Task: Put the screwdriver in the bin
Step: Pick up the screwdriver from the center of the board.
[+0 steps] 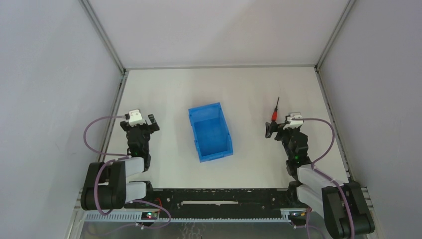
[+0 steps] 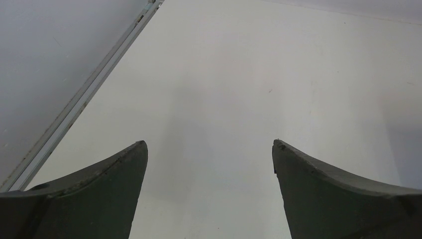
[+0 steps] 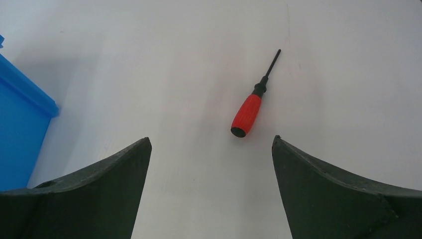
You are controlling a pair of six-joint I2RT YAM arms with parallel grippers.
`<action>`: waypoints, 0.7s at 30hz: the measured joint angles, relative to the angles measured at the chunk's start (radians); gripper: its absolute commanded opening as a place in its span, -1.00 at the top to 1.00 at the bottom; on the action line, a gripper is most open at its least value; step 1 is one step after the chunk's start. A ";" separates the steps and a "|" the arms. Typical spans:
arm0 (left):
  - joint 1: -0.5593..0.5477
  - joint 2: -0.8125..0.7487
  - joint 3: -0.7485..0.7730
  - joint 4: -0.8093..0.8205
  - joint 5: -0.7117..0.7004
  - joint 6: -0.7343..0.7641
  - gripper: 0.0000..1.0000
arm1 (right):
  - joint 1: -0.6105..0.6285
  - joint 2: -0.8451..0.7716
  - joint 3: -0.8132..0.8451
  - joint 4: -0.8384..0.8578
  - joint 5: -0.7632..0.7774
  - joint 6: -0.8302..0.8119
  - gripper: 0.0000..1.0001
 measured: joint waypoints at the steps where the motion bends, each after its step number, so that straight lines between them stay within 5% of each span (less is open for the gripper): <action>1: 0.000 0.000 0.000 0.000 0.000 0.000 -1.00 | 0.000 0.002 0.002 -0.003 -0.001 0.000 -0.99; 10: 0.000 0.000 0.000 0.000 0.000 0.000 -1.00 | -0.001 -0.005 0.064 -0.113 -0.002 0.000 -0.99; 21: 0.000 0.000 0.000 0.000 0.000 0.000 -1.00 | -0.001 -0.231 0.303 -0.507 0.005 0.002 -0.99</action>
